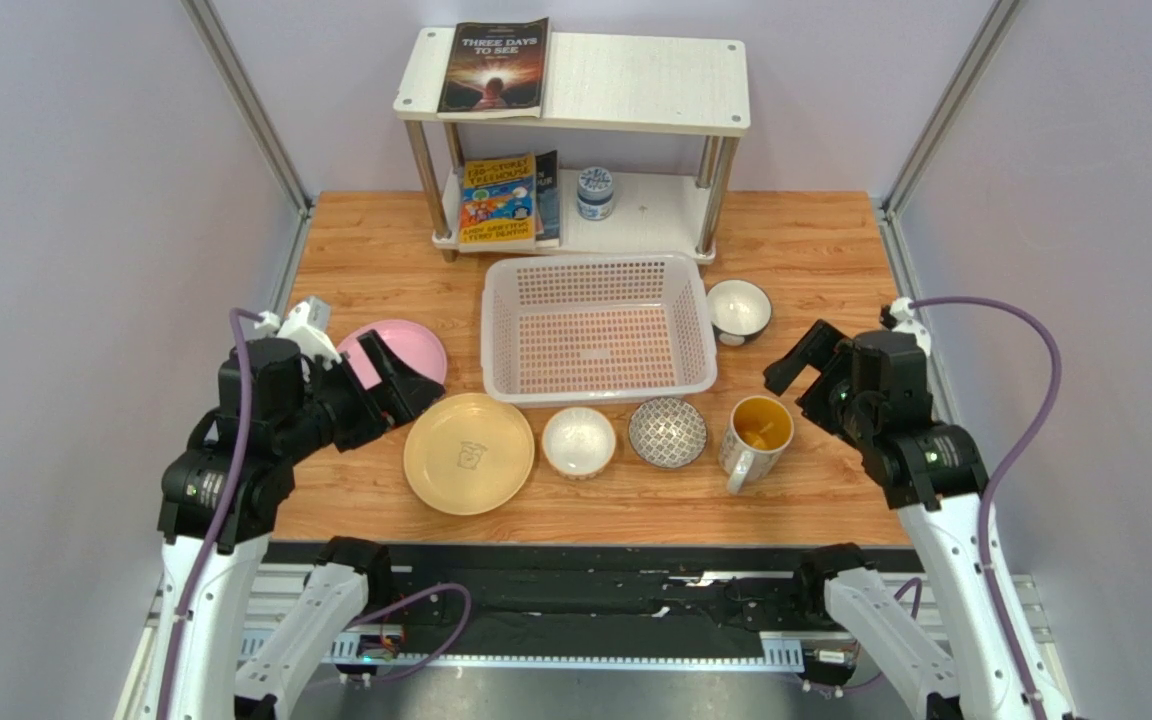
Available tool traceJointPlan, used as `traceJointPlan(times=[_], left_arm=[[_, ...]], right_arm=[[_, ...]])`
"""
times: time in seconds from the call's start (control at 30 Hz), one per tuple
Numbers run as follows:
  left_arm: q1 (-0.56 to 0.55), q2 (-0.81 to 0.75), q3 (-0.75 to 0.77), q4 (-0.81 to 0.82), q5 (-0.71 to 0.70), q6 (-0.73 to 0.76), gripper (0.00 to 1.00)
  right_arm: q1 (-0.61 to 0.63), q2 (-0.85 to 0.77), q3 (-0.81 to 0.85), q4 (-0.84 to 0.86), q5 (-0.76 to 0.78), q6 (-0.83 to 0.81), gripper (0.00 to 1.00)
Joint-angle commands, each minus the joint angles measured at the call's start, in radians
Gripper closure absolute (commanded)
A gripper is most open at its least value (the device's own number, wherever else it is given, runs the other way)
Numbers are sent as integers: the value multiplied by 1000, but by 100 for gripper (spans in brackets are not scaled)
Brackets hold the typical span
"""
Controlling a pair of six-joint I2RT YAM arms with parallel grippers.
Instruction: Place the mixed dishes into the plastic bin
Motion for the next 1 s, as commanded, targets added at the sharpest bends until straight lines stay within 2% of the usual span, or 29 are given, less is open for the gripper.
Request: traceJointPlan(times=[0.0,0.03,0.07,0.13,0.2,0.27,0.3,0.4,0.43,0.47,0.5,0.53,0.6,0.63,0.67,0.7,0.73,0.77,0.83,0.9,0.97], left_arm=[[-2,-27,-73,148,310,10,1],[-2,-38,-166,254,411,-72,1],[-2,-54,-211,310,442,-112,1],[-2,-68,-285,360,420,-185,1],[-2,-67,-278,284,356,-179,1],[-2,-38,-240,213,289,-101,1],[-2,-24,-179,114,256,-70,1],[-2,28,-28,-93,12,55,1],[-2,42,7,-126,-113,74,1],[0,74,39,-155,-167,88,1],[0,94,101,-198,-195,111,1],[1,146,122,-209,-282,123,1],[12,204,126,-200,-336,157,1],[39,273,112,-188,-338,168,1],[161,312,94,-170,-288,177,1],[237,347,49,-115,-212,189,1],[303,407,23,-79,-65,185,1],[404,431,5,-24,-23,180,2],[456,488,-9,18,-25,165,2],[525,525,21,25,-22,185,2],[558,576,41,28,-42,206,2]], right_arm=[[1,64,84,-104,-49,-47,0],[1,77,120,-121,-55,-69,0],[3,86,131,-155,-59,-78,0],[1,72,148,-185,-60,-83,0],[3,49,141,-199,-62,-87,0],[1,5,122,-228,-24,-98,0],[3,-12,113,-230,-13,-95,0],[3,-57,79,-213,-60,-45,0],[3,-57,73,-193,-97,-19,0],[4,-57,67,-177,-211,3,0],[6,-44,55,-160,-262,41,0],[12,-35,55,-140,-301,50,0],[64,-14,88,-136,-316,70,0],[107,-11,108,-137,-304,72,0],[124,-5,127,-133,-290,67,0],[138,0,165,-133,-292,58,0],[157,17,185,-140,-298,52,0],[165,28,206,-146,-315,45,0],[190,72,292,-179,-318,-10,0],[240,104,369,-221,-234,-50,0],[257,132,435,-238,-214,-78,0]])
